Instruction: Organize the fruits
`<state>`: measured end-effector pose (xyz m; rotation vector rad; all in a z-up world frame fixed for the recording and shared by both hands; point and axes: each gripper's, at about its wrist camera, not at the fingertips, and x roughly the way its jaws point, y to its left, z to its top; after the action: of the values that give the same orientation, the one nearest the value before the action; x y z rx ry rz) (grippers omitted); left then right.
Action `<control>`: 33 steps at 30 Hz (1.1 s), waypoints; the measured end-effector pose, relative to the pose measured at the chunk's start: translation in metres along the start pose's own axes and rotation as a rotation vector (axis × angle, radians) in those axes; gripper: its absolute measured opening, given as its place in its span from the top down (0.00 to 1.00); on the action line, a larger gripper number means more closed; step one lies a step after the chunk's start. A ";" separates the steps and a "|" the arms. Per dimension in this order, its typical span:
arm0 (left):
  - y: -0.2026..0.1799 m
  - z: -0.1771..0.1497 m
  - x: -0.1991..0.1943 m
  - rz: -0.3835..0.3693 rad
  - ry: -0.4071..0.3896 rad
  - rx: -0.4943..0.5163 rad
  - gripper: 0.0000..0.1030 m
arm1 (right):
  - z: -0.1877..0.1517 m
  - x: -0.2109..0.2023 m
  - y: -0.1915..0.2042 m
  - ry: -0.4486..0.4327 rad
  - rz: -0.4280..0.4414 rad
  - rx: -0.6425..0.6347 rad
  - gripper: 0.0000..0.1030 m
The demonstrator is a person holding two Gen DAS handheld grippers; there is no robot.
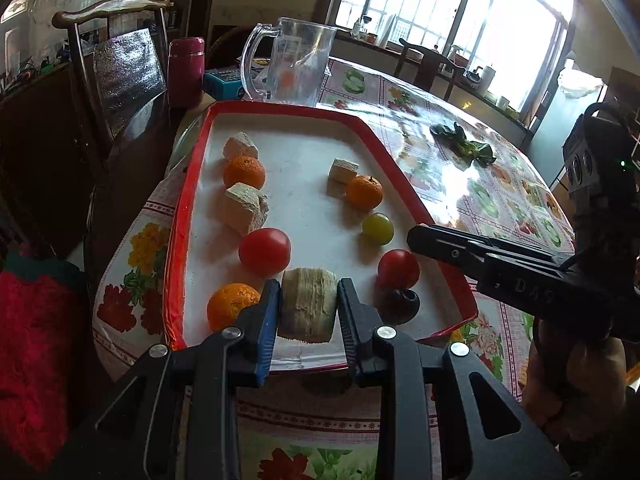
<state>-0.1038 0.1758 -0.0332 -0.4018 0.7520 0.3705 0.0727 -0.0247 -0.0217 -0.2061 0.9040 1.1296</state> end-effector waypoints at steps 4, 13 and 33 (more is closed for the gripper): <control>0.002 -0.002 0.005 -0.001 0.016 -0.002 0.74 | -0.001 0.004 -0.002 0.012 0.003 0.005 0.77; -0.003 -0.003 0.009 0.010 0.027 0.006 0.74 | -0.002 0.004 -0.005 0.022 0.015 0.014 0.73; -0.006 -0.018 -0.023 0.051 -0.043 0.076 0.46 | -0.010 -0.042 0.004 -0.016 0.061 -0.067 0.44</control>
<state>-0.1270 0.1575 -0.0273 -0.3029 0.7335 0.3956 0.0583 -0.0576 0.0027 -0.2250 0.8634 1.2180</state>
